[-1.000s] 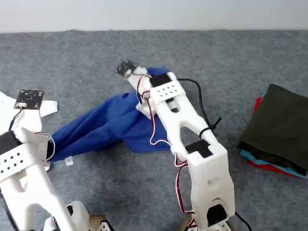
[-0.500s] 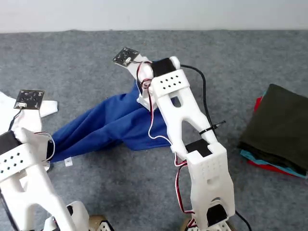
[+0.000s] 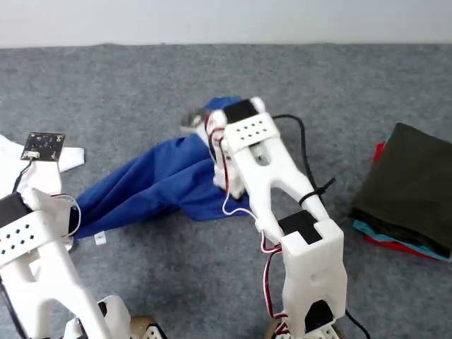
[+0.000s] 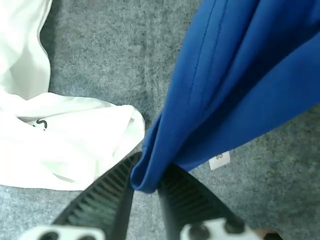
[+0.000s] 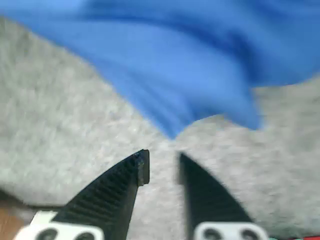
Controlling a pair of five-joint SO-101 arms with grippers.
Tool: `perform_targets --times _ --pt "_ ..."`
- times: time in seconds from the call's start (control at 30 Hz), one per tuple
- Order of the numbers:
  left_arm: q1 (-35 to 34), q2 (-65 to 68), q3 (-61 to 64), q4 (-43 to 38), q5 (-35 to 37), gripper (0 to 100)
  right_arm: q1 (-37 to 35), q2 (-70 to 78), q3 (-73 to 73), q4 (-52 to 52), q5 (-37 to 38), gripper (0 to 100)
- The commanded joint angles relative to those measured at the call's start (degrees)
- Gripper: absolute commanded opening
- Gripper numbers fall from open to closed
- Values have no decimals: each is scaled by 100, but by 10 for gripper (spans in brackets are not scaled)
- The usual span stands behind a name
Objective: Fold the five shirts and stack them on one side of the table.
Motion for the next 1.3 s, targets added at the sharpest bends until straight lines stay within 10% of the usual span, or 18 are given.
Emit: perform_targets --times 0.0,0.43,0.77,1.27 --pt "0 -141 -31 -88 26 14 -198 -66 79 145 -9 254" --pt "-9 -176 -31 -44 26 14 -136 1165 70 -831 220 251" --pt "-9 -176 -31 -44 26 14 -22 1508 53 -971 211 14" --pt "1319 -141 -1560 440 202 14 1051 -1235 -1767 207 237 9"
